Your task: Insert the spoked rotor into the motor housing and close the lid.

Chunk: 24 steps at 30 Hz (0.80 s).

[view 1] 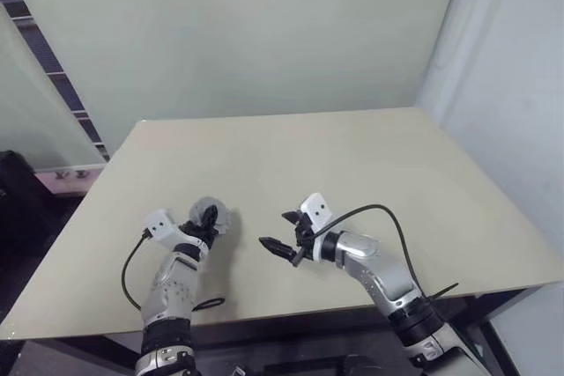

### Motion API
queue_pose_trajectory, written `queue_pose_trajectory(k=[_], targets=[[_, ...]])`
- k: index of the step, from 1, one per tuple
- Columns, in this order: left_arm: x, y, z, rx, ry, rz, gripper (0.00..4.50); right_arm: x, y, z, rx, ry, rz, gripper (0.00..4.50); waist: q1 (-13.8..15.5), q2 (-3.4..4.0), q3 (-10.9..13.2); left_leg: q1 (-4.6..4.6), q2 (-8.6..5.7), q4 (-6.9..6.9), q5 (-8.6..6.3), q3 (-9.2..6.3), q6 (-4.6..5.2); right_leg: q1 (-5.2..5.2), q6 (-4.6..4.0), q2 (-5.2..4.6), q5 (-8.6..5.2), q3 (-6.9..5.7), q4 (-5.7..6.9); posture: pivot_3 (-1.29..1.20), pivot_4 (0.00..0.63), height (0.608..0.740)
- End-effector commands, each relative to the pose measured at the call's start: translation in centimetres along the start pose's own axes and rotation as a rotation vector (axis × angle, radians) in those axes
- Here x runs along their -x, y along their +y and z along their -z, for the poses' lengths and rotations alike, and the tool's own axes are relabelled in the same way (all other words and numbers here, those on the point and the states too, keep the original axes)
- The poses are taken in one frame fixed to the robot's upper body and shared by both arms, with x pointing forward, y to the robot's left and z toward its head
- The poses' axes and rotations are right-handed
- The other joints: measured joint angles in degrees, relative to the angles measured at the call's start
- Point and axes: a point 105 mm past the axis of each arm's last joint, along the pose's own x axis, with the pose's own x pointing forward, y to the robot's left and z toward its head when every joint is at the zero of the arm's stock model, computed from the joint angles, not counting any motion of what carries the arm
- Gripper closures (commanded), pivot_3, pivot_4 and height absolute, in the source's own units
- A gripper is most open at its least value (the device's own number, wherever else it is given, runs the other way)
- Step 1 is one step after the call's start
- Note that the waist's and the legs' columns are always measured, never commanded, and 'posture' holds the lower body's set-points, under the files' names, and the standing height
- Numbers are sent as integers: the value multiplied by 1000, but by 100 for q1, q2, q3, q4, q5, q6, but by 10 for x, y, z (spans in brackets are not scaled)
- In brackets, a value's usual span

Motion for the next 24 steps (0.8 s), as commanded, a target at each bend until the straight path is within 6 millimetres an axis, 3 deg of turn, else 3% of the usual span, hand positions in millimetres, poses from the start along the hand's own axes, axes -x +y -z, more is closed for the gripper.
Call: queue_pose_trajectory(k=[1, 7, 14, 15, 24], targets=[[-5, -7, -24, -50, -88, 25, 2466, -1, 3, -12, 54, -39, -14, 0, 8, -2, 0, 0, 0, 0, 0, 0, 0, 0, -1, 0, 1, 0, 0, 0, 0, 740], [-4, 0, -19, -62, -63, -10, 2466, 0, 3, -8, 67, -16, -15, 0, 106, -5, -1, 2, 0, 2, 0, 0, 0, 1, -4, 0, 3, -1, 1, 0, 0, 740], [-4, 8, -12, -116, -12, -50, 147, -2, 2, -7, 71, -6, -17, 0, 109, -7, -2, 12, 0, 2, 0, 1, -1, 11, -6, 0, 5, 0, 4, 0, 0, 740], [-4, 8, -11, -120, -8, -51, 36, -2, 2, -6, 72, -5, -17, 0, 109, -7, -2, 14, 0, 2, 1, 2, -1, 13, -7, 0, 5, 0, 4, 0, 0, 740], [10, 30, -21, -248, -17, -150, 36, 0, -4, -4, 69, -5, 13, 0, 106, -7, -2, 23, 1, 1, 2, 2, -3, 16, -12, 1, 9, 1, 10, 0, 0, 740]])
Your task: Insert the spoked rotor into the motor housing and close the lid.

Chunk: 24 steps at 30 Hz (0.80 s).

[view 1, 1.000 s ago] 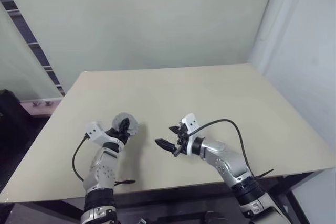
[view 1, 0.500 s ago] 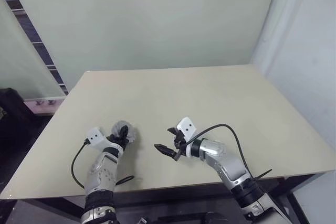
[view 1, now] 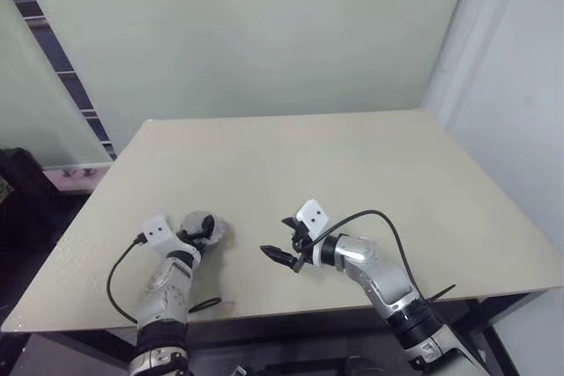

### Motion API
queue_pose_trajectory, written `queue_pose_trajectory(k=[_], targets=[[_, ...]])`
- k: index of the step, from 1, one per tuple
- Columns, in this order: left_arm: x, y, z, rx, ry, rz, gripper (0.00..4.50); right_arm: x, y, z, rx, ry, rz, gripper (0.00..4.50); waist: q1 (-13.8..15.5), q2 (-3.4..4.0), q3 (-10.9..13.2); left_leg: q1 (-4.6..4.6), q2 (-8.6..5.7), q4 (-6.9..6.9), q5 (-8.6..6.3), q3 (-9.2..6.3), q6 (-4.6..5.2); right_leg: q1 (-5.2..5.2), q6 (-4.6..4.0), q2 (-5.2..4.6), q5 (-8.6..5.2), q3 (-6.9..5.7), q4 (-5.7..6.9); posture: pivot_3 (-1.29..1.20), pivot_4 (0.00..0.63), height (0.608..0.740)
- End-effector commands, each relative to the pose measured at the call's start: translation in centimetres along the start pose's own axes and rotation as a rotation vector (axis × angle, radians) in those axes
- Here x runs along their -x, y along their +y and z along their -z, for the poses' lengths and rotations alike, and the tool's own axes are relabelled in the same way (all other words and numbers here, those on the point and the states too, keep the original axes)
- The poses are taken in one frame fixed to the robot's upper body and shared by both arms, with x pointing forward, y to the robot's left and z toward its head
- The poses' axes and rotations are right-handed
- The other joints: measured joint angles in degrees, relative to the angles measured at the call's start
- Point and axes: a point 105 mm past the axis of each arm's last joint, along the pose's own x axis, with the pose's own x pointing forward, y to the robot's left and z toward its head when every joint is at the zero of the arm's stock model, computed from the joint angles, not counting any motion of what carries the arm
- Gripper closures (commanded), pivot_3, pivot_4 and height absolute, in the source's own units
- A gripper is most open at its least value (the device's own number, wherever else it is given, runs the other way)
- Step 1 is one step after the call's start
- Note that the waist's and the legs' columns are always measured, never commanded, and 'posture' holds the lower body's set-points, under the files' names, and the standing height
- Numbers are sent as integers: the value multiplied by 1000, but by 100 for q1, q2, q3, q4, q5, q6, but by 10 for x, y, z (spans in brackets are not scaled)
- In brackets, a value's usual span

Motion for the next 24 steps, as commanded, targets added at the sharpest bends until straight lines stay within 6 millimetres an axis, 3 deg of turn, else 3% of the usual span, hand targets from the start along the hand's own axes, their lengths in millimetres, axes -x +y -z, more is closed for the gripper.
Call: queue_pose_trajectory(k=[1, 7, 13, 19, 24], targets=[[6, 4, -23, -54, -81, -4, 36, 1, -5, -14, 31, -50, 23, 0, 0, 0, 0, 0, 0, 0, 0, 1, 0, 0, 0, 0, 0, 1, 0, 0, 0, 740], [19, 18, -29, -133, -98, -35, 36, 5, -9, -11, 20, -50, 51, 0, 2, 0, 0, 2, 1, 0, 1, 1, -2, 0, -1, 0, 1, 0, 4, 0, 0, 740], [32, -6, -44, -215, -160, 115, 36, 14, -24, -8, 10, -43, 117, 0, 2, 0, 0, 12, 4, 1, 3, 3, -5, 10, -2, 0, 1, -2, 5, 0, 0, 740], [65, -81, -50, -370, -131, 558, 36, 50, -64, -4, -27, -33, 277, 0, 3, 2, 1, 10, 4, -1, 3, 10, -5, 10, -3, -1, 0, 0, 2, 0, 0, 740], [86, -119, -40, -469, -49, 761, 36, 88, -88, 2, -57, -27, 398, 0, -1, 7, 3, 12, 5, -4, 2, 14, -3, 11, -3, -1, -2, 2, 2, 0, 0, 740]])
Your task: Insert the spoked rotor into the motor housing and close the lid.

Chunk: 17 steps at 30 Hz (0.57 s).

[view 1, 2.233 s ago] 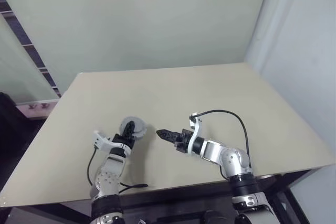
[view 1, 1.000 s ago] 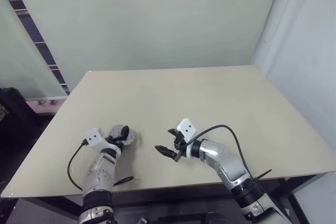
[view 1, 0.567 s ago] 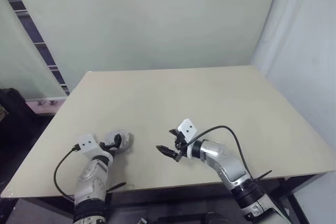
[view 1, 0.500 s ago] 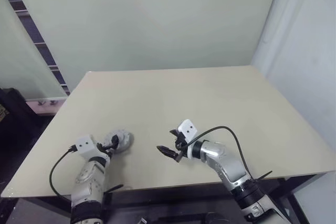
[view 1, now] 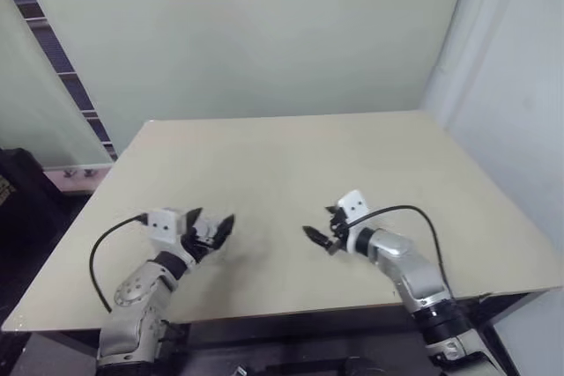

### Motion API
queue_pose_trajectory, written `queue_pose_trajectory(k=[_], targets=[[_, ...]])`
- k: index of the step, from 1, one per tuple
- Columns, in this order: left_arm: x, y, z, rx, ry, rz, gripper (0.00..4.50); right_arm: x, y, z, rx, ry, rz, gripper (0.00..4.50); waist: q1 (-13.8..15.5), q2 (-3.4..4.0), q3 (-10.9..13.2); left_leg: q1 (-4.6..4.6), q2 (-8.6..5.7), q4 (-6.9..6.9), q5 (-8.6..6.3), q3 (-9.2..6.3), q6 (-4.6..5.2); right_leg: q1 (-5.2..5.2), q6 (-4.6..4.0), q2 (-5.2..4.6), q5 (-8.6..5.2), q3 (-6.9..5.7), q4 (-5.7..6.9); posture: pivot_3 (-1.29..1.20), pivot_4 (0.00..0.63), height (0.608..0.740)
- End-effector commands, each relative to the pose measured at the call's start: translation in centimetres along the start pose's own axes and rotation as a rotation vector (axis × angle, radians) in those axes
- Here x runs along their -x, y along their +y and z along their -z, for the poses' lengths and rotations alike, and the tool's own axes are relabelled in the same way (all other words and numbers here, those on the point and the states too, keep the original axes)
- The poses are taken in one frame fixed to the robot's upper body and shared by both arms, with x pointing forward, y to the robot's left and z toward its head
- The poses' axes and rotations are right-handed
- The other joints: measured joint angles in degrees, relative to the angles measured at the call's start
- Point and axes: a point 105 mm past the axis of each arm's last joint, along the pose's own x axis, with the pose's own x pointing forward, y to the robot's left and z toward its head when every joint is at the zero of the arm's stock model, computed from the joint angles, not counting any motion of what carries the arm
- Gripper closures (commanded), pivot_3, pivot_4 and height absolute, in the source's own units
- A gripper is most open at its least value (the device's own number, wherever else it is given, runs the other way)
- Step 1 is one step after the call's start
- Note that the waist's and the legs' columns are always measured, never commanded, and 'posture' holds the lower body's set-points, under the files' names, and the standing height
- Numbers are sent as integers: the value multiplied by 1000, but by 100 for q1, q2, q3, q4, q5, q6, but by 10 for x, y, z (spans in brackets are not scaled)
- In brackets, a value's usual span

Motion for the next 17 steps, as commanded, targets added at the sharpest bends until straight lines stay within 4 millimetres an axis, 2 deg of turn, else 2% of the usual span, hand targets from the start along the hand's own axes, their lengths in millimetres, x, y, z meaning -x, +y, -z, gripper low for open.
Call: queue_pose_trajectory(k=[1, 7, 17], targets=[[-6, -29, -16, -51, -5, 137, 36, 19, -17, -17, 3, -65, 64, 0, -2, 1, 0, 0, 2, 0, 0, 0, 0, 0, 0, 2, 0, 0, 0, 0, 0, 740], [-13, -57, -8, -43, 48, 257, 36, 39, -27, -4, -9, -38, 135, 0, -2, 2, 1, 5, 22, 2, 1, 9, 1, 0, -3, 18, -2, -1, 3, 0, 0, 740], [-22, -60, 1, -33, 68, 282, 36, 42, -32, -5, 4, -39, 162, 0, 0, 2, 1, 5, 24, 14, 1, 16, 1, 4, -7, 19, -5, 3, 1, 0, 0, 740]])
